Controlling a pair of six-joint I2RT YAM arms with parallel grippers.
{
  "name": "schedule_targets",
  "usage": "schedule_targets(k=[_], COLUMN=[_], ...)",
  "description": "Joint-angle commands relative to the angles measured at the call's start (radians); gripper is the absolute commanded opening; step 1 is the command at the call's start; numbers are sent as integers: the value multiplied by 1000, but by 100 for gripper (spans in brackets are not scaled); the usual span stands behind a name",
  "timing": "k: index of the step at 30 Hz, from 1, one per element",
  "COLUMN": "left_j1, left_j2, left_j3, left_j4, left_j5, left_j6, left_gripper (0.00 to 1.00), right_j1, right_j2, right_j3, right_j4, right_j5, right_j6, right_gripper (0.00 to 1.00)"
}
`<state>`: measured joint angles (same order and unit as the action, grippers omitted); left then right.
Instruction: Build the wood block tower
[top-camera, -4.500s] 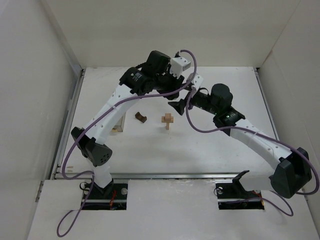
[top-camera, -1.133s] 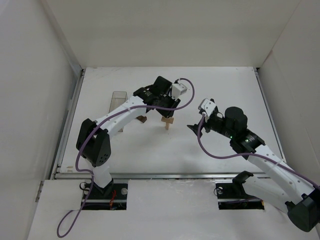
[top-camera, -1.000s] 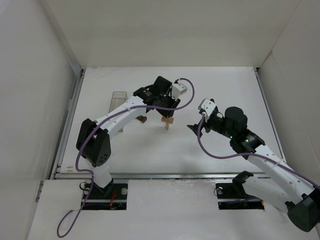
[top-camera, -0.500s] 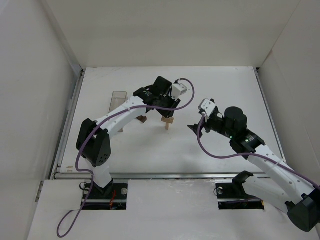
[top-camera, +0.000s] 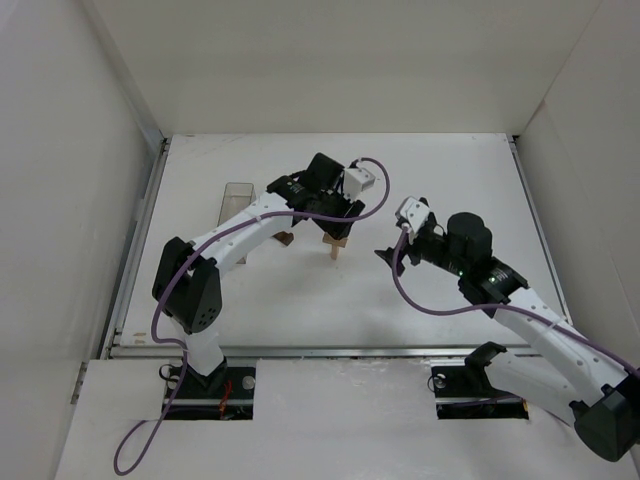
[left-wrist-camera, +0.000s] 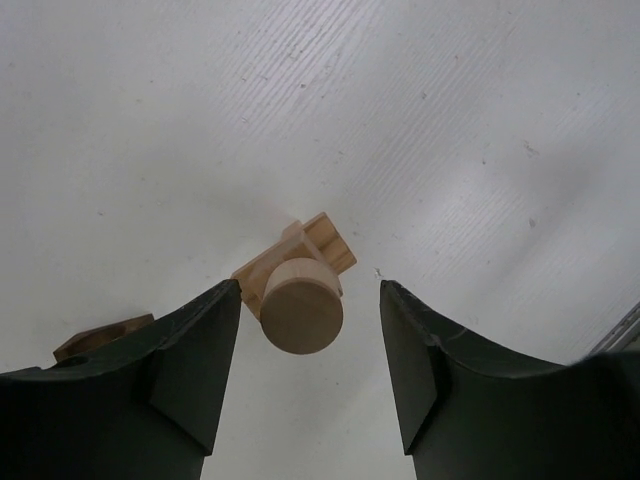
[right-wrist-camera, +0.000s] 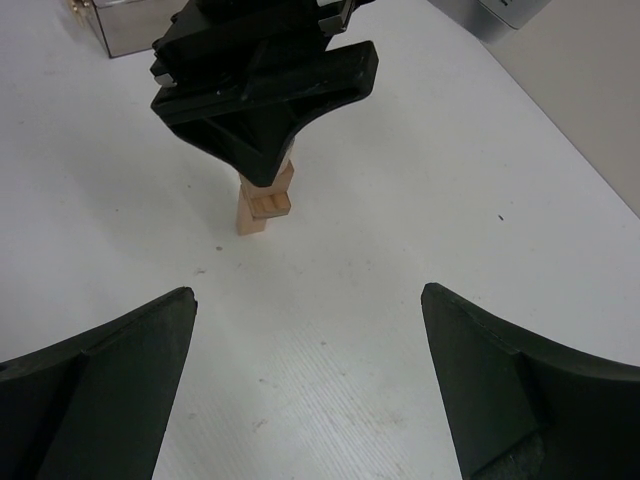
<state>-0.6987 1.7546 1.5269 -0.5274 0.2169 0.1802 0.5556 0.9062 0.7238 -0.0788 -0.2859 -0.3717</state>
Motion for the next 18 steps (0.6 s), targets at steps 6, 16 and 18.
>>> schedule_targets(k=[6,16,18], left_j1=[1,30,39], left_j2=[-26,-84,-84], left_j3=[-2,59,81], left_j4=[9,7,-3], left_j5=[29,29,29], left_j6=[8,-1,-1], left_gripper=[57,70,76], right_j1=[-8,-8,-8], right_j2=[10,10,19], right_j3=[54,54,54], right_j4=[5,5,5], right_j5=[1,1,1], right_j6=[-12,-12,-12], right_gripper=[100,100,100])
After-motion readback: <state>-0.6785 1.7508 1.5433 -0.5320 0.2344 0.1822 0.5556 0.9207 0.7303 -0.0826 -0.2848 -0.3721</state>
